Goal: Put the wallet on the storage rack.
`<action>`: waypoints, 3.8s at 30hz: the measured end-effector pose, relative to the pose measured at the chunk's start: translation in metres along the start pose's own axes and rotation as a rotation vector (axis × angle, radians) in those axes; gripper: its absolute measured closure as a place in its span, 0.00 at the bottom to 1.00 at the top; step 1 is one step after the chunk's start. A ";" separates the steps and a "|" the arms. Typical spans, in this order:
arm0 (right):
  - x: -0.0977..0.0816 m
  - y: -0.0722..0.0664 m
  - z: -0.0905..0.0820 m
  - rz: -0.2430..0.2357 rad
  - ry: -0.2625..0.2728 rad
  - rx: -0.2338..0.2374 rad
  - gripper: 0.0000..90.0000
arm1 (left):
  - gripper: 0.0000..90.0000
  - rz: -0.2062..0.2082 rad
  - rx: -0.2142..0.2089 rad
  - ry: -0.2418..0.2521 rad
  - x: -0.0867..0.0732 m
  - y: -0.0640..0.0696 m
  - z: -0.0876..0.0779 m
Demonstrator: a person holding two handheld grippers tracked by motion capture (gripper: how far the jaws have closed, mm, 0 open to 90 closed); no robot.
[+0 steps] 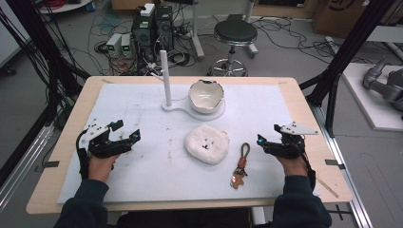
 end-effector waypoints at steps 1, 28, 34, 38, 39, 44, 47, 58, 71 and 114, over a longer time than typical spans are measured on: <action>0.000 0.000 0.000 0.005 0.000 -0.001 0.25 | 0.20 -0.001 0.000 0.001 0.000 0.000 0.000; 0.021 -0.085 0.058 -0.024 -0.058 0.277 0.26 | 0.22 0.014 -0.015 -0.051 -0.010 0.008 0.007; 0.011 -0.106 0.090 -0.026 -0.185 0.362 0.36 | 0.22 0.010 -0.018 -0.055 -0.011 0.009 0.009; 0.008 -0.110 0.097 -0.016 -0.227 0.410 0.46 | 0.22 0.010 -0.025 -0.067 -0.013 0.010 0.011; 0.008 -0.110 0.096 -0.011 -0.224 0.424 0.50 | 0.23 0.011 -0.031 -0.071 -0.014 0.011 0.012; 0.016 -0.118 0.088 -0.128 -0.186 0.443 0.83 | 0.27 0.013 -0.054 -0.086 -0.016 0.016 0.015; 0.027 -0.120 0.081 -0.184 -0.107 0.454 0.84 | 0.29 0.005 -0.095 -0.102 -0.017 0.024 0.019; 0.053 -0.159 0.058 -0.398 0.101 0.643 0.84 | 0.27 0.001 -0.343 -0.194 -0.029 0.071 0.036; 0.065 -0.172 0.057 -0.399 0.131 0.670 0.83 | 0.76 0.093 -0.466 -0.356 -0.056 0.100 0.040; 0.093 -0.144 0.061 -0.022 0.217 0.579 0.86 | 0.77 0.036 -0.403 -0.199 -0.040 0.094 0.036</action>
Point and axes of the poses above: each handheld gripper's, and its own axes: z roughly forward along the jaws, x roughly out of its top, y roughly to its right, the point moved 9 cm from there along z, roughly forward along the jaws, and after that the axes turned 11 degrees about -z, right-handed, at the moved point
